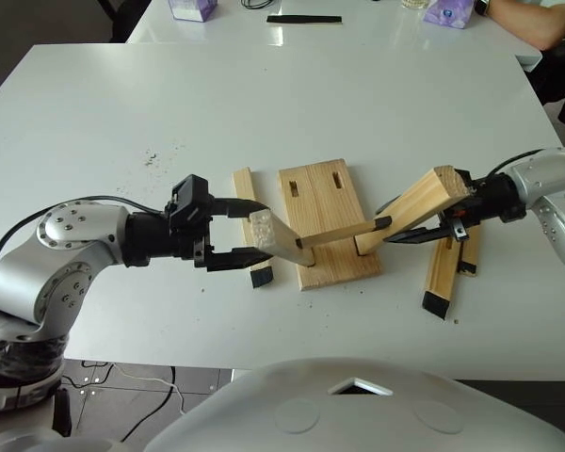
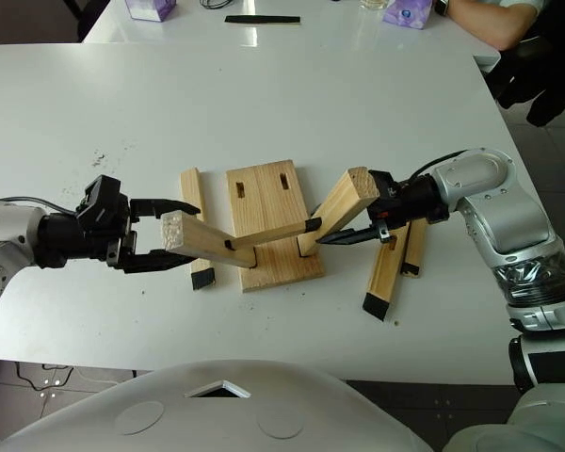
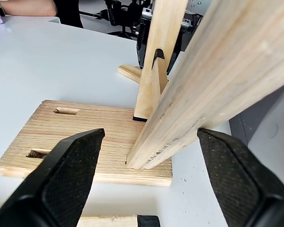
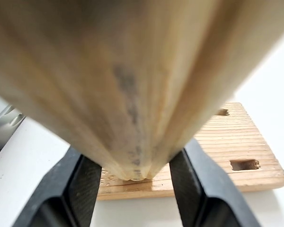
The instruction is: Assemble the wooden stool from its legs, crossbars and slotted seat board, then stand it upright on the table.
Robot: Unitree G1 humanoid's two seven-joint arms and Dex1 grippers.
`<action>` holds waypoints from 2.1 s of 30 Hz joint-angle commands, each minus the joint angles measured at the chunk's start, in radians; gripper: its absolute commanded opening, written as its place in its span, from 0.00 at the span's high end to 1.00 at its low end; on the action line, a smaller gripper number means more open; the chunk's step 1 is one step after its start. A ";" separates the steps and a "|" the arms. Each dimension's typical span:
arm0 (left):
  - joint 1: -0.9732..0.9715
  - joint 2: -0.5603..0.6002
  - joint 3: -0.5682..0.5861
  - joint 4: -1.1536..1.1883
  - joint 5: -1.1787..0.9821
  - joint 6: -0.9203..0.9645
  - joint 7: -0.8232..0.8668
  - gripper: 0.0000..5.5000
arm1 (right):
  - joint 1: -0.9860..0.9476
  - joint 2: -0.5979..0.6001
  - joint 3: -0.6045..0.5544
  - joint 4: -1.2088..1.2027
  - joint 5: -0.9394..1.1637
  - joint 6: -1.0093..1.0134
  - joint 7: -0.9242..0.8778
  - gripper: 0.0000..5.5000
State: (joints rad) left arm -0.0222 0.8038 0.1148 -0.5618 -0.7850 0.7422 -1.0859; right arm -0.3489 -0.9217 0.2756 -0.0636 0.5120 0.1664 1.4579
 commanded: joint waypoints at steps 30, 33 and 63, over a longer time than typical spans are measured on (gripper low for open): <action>-0.015 -0.074 -0.323 0.314 0.556 -0.484 0.027 0.34 | 0.004 0.140 0.192 -0.039 -0.170 0.034 -0.082 0.64; -0.047 -0.119 -0.309 0.338 0.558 -0.482 0.066 0.34 | 0.005 0.129 0.164 -0.060 -0.150 0.046 -0.090 0.64; -0.143 -0.119 -0.196 0.488 0.620 -0.617 0.102 0.34 | -0.009 0.175 0.002 0.012 -0.191 0.067 -0.238 0.39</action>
State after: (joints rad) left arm -0.1515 0.6749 -0.0831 -0.0749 -0.1707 0.1366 -0.9861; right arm -0.3466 -0.7389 0.2885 -0.0402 0.3367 0.2179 1.2168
